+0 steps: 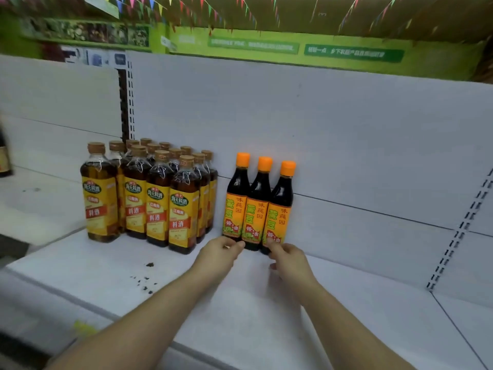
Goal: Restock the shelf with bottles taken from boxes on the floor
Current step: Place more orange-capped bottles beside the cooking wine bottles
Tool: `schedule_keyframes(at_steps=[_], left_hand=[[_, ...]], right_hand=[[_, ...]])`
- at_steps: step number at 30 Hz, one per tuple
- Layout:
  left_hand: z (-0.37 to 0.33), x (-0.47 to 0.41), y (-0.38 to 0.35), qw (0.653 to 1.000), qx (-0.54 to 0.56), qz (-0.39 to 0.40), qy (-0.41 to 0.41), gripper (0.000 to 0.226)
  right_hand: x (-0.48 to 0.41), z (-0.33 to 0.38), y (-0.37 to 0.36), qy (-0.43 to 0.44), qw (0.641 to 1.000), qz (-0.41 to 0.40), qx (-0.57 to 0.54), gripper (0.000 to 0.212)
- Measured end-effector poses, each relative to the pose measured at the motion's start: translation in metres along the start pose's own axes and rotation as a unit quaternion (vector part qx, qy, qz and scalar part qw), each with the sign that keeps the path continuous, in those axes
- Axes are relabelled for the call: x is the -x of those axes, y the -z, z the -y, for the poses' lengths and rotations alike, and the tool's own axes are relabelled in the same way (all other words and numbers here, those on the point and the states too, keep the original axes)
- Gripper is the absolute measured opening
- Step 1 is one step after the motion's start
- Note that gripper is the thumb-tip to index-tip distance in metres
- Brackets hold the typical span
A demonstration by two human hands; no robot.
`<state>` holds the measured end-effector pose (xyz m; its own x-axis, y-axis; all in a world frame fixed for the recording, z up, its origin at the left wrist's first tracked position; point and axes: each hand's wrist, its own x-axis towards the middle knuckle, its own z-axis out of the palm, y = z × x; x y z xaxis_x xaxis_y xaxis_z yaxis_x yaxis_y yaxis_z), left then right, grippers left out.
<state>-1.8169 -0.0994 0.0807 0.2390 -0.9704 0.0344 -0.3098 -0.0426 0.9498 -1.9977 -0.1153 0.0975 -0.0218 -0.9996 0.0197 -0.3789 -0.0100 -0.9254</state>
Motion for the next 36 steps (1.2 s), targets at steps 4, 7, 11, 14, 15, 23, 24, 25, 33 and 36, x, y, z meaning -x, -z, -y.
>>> schedule_keyframes(at_steps=[4, 7, 11, 14, 15, 23, 24, 25, 33, 36], left_hand=[[-0.006, 0.024, 0.013, 0.999, 0.046, 0.0, 0.019, 0.039], [-0.008, 0.038, 0.025, 0.998, 0.061, -0.001, 0.016, 0.037], [-0.009, 0.06, 0.046, 0.998, 0.063, 0.007, 0.004, 0.035], [-0.006, 0.077, 0.067, 0.997, 0.076, 0.021, -0.015, 0.033], [-0.005, 0.082, 0.075, 0.996, 0.079, 0.026, -0.02, 0.031], [0.009, 0.127, 0.144, 0.986, 0.159, 0.048, -0.005, 0.028], [0.011, 0.133, 0.152, 0.986, 0.159, 0.052, -0.01, 0.028], [0.013, 0.14, 0.159, 0.986, 0.157, 0.057, -0.013, 0.027], [0.024, 0.179, 0.191, 0.985, 0.145, 0.081, -0.036, 0.018], [0.027, 0.194, 0.189, 0.982, 0.152, 0.102, -0.035, 0.026]], right_hand=[[0.021, 0.008, -0.008, 0.014, 1.0, 0.005, 0.006, 0.054], [0.038, 0.015, -0.013, 0.005, 1.0, 0.007, 0.017, 0.054], [0.064, 0.024, -0.023, 0.0, 1.0, 0.003, 0.017, 0.042], [0.089, 0.034, -0.035, 0.001, 1.0, -0.011, 0.006, 0.032], [0.098, 0.037, -0.04, 0.002, 1.0, -0.02, 0.003, 0.031], [0.175, 0.052, -0.086, -0.005, 0.993, -0.107, -0.053, 0.03], [0.186, 0.055, -0.091, -0.008, 0.992, -0.113, -0.061, 0.029], [0.196, 0.059, -0.096, -0.014, 0.991, -0.117, -0.07, 0.029], [0.266, 0.075, -0.113, -0.043, 0.984, -0.144, -0.092, 0.029], [0.286, 0.075, -0.111, -0.055, 0.983, -0.157, -0.083, 0.033]])
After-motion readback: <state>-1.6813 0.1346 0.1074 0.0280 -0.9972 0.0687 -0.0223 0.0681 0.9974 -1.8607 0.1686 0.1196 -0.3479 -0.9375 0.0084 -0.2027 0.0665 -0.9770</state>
